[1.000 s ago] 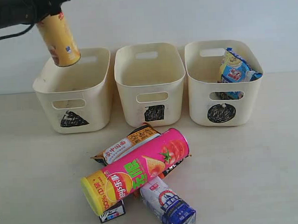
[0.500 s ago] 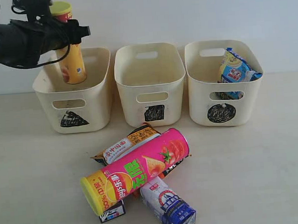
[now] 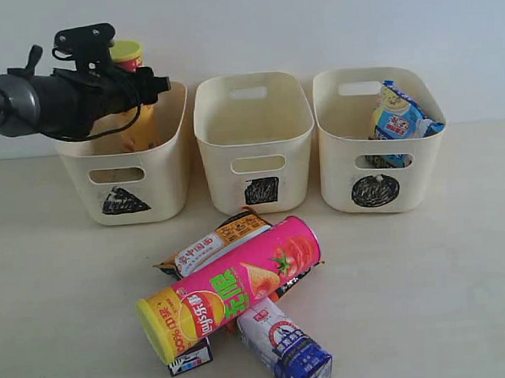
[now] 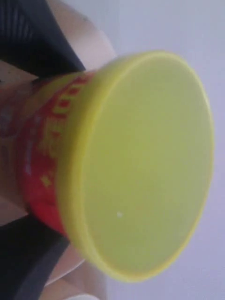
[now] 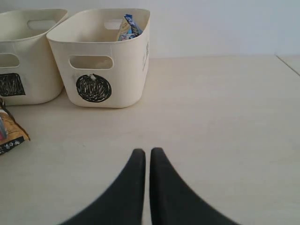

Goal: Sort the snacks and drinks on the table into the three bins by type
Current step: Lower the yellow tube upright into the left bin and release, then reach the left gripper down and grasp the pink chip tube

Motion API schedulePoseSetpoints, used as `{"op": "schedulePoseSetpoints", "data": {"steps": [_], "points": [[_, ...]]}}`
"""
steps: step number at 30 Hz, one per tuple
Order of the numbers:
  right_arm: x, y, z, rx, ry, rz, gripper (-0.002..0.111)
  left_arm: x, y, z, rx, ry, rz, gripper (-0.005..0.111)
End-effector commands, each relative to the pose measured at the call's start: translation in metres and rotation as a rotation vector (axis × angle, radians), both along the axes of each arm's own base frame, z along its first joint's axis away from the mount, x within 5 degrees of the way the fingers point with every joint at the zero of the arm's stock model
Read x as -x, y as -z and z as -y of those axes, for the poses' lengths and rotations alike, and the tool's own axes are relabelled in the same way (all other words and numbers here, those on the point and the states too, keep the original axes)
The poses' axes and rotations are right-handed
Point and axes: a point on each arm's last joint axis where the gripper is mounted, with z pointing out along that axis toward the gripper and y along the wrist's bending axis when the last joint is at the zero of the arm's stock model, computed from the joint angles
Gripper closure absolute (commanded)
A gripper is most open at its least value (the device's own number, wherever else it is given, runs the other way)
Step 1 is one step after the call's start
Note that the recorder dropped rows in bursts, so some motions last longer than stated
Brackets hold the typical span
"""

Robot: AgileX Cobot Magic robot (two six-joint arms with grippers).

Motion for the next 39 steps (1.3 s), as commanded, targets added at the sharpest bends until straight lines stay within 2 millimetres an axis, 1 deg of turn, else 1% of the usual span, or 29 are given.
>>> {"op": "schedulePoseSetpoints", "data": {"steps": [1, 4, 7, 11, 14, 16, 22, 25, 28, 30, 32, 37, 39], "points": [[0.0, -0.002, 0.0, 0.006, 0.005, 0.02, 0.108, -0.001, -0.009, -0.004, 0.019, -0.008, 0.017, 0.024], [0.0, -0.002, 0.0, 0.006, 0.005, 0.02, 0.108, 0.001, -0.022, -0.006, 0.025, -0.01, 0.04, 0.021], [0.0, -0.002, 0.0, 0.006, 0.005, 0.02, 0.108, 0.005, -0.04, -0.005, 0.01, 0.01, 0.068, 0.018], [0.0, -0.002, 0.0, 0.006, 0.005, 0.02, 0.108, 0.016, -0.067, -0.003, 0.011, 0.075, 0.084, 0.017], [0.0, -0.002, 0.0, 0.006, 0.005, 0.02, 0.108, 0.027, -0.086, -0.005, 0.017, 0.077, 0.106, 0.017], [0.0, -0.002, 0.0, 0.006, 0.005, 0.02, 0.108, 0.034, -0.094, -0.007, 0.019, 0.077, 0.114, 0.017], [0.0, -0.002, 0.0, 0.006, 0.005, 0.02, 0.108, 0.061, -0.117, -0.015, 0.02, 0.072, 0.125, 0.017], [0.0, -0.002, 0.0, 0.006, 0.005, 0.02, 0.108, 0.08, -0.129, -0.019, 0.025, 0.088, 0.123, 0.017], [0.0, -0.002, 0.0, 0.006, 0.005, 0.02, 0.108, 0.101, -0.136, -0.021, 0.031, 0.115, 0.107, 0.019], [0.0, -0.002, 0.0, 0.006, 0.005, 0.02, 0.108, 0.119, -0.141, -0.023, 0.037, 0.145, 0.093, 0.023], [0.0, -0.002, 0.0, 0.006, 0.005, 0.02, 0.108, 0.136, -0.143, -0.025, 0.043, 0.17, 0.077, 0.031], [0.0, -0.002, 0.0, 0.006, 0.005, 0.02, 0.108, 0.183, -0.156, -0.029, 0.061, 0.248, 0.066, 0.06], [0.0, -0.002, 0.0, 0.006, 0.005, 0.02, 0.108, 0.202, -0.16, -0.03, 0.061, 0.294, 0.061, 0.074]]}}
